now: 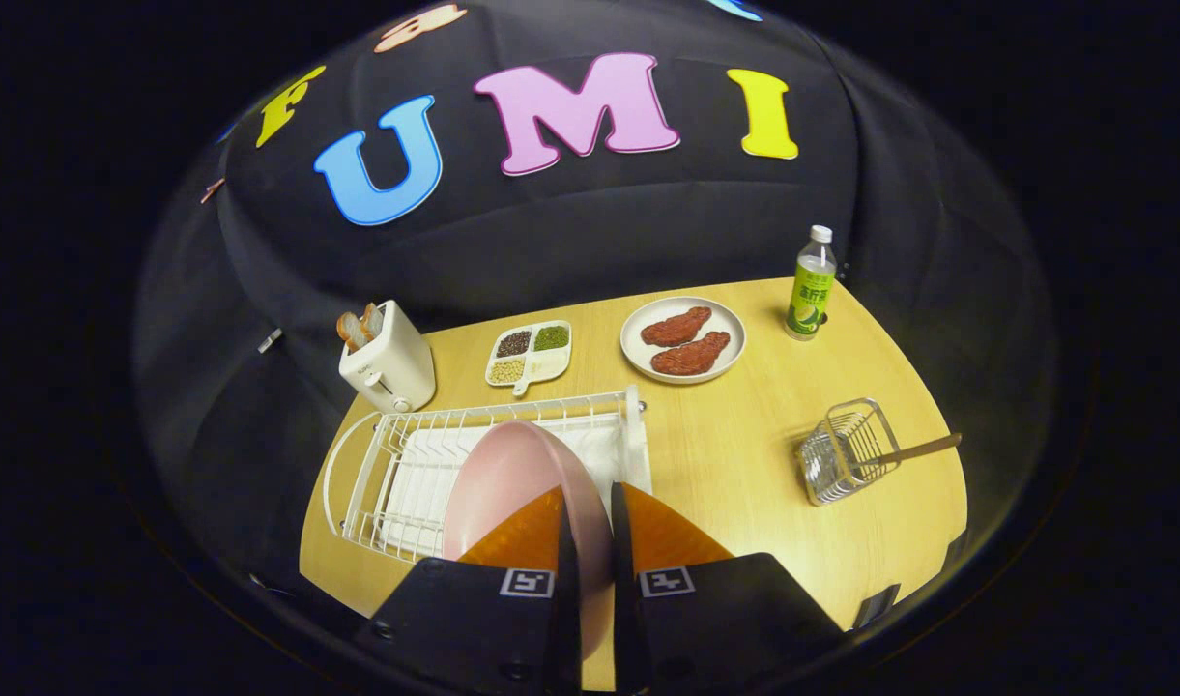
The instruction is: Take the plate from the dish rack, then take the spoon from the basket and place it into the plate.
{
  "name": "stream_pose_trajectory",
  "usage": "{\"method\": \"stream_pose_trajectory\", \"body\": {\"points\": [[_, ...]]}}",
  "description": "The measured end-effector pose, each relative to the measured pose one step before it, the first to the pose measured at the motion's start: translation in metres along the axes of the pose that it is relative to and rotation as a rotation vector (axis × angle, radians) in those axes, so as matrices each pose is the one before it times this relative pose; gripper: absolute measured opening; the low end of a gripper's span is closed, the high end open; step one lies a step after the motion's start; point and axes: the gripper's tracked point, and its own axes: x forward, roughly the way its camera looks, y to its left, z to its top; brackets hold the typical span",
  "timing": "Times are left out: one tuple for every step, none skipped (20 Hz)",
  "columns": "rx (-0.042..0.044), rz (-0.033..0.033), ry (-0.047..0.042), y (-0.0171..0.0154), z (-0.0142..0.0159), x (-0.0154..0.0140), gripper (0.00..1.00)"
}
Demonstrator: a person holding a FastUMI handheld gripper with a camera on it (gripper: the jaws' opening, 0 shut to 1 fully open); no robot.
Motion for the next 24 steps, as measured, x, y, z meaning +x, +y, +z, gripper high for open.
{"method": "stream_pose_trajectory", "body": {"points": [[0.00816,-0.00412,0.00433,-0.01683,-0.00813,-0.01164,0.17],[0.00783,-0.01369,0.01002,-0.01845,-0.0107,-0.01171,0.17],[0.01312,-0.01614,0.01414,-0.01907,-0.01126,-0.00881,0.17],[0.02256,-0.01407,0.01716,-0.01738,-0.01176,-0.00691,0.17],[0.03099,-0.0133,0.02614,-0.017,-0.0132,-0.00527,0.17],[0.03619,-0.00587,0.02129,-0.01455,-0.01162,-0.00287,0.17],[0.02976,0.00313,0.01566,-0.01277,-0.0089,-0.00137,0.17],[0.02517,0.00416,0.01345,-0.01248,-0.00809,0.00187,0.17],[0.01894,0.00337,0.01674,-0.01144,-0.00759,0.0041,0.17],[0.01483,0.00945,0.01572,-0.00952,-0.0063,0.00547,0.17],[0.01008,0.014,0.0134,-0.00732,-0.00428,0.00812,0.17],[0.00736,0.00649,0.01987,-0.00803,-0.00426,0.00814,0.17],[0.00447,0.0009,0.01952,-0.00833,-0.00303,0.00926,0.17],[-0.00498,0.00147,0.01422,-0.00785,-0.00304,0.00867,0.17],[-0.0173,0.00658,0.00941,-0.00429,-0.00166,0.00688,0.17],[-0.02796,0.00387,0.01565,-0.0052,-0.00067,0.0063,0.17],[-0.03106,0.00217,0.01727,-0.00574,-0.00263,0.00775,0.17],[-0.02279,0.02535,0.01311,-0.00261,-0.00222,0.00812,0.17],[0.00017,0.02604,0.00784,0.00088,0.00197,0.00108,0.18],[0.00319,0.01479,0.00894,-0.00142,0.00211,0.00571,0.18],[-0.00538,0.00617,0.01072,-0.00425,-0.00104,0.0041,0.2],[-0.01051,-0.00409,0.00488,-0.00648,-0.00198,0.00288,0.2],[-0.00827,0.00451,0.00155,-0.00519,-0.00129,0.00283,0.21],[-0.00042,0.01813,0.00336,-0.00151,0.00045,-0.00057,0.22]]}}
